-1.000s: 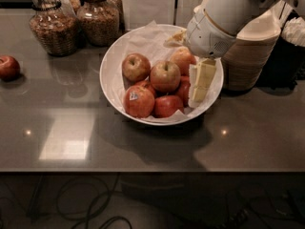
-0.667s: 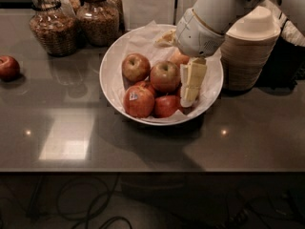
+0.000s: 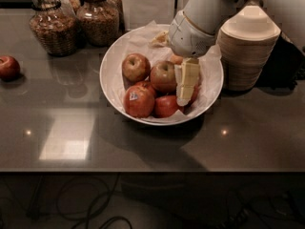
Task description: Pick apple from white bowl
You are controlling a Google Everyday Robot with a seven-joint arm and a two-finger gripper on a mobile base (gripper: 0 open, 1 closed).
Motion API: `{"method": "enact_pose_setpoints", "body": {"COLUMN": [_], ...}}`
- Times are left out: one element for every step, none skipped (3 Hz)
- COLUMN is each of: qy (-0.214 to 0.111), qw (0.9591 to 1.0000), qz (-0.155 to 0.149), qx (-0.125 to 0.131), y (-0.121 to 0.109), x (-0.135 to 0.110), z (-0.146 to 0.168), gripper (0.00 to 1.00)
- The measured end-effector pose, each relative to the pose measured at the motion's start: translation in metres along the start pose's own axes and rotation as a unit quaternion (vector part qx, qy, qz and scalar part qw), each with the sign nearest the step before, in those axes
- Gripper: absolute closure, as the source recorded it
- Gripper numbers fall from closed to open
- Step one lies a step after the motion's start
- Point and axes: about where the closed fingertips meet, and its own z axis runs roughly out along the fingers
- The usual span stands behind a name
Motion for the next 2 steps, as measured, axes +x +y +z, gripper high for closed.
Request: {"method": "enact_pose_setpoints", "body": {"qy": [0.015, 0.034], "qw": [0.9999, 0.9993], "qz": [-0.002, 0.009], "qx": [0.004, 0.016], "y": [-0.006, -0.01], "x": [0.013, 0.033], "z": [0.002, -0.003], "gripper": [0.01, 0.2]}}
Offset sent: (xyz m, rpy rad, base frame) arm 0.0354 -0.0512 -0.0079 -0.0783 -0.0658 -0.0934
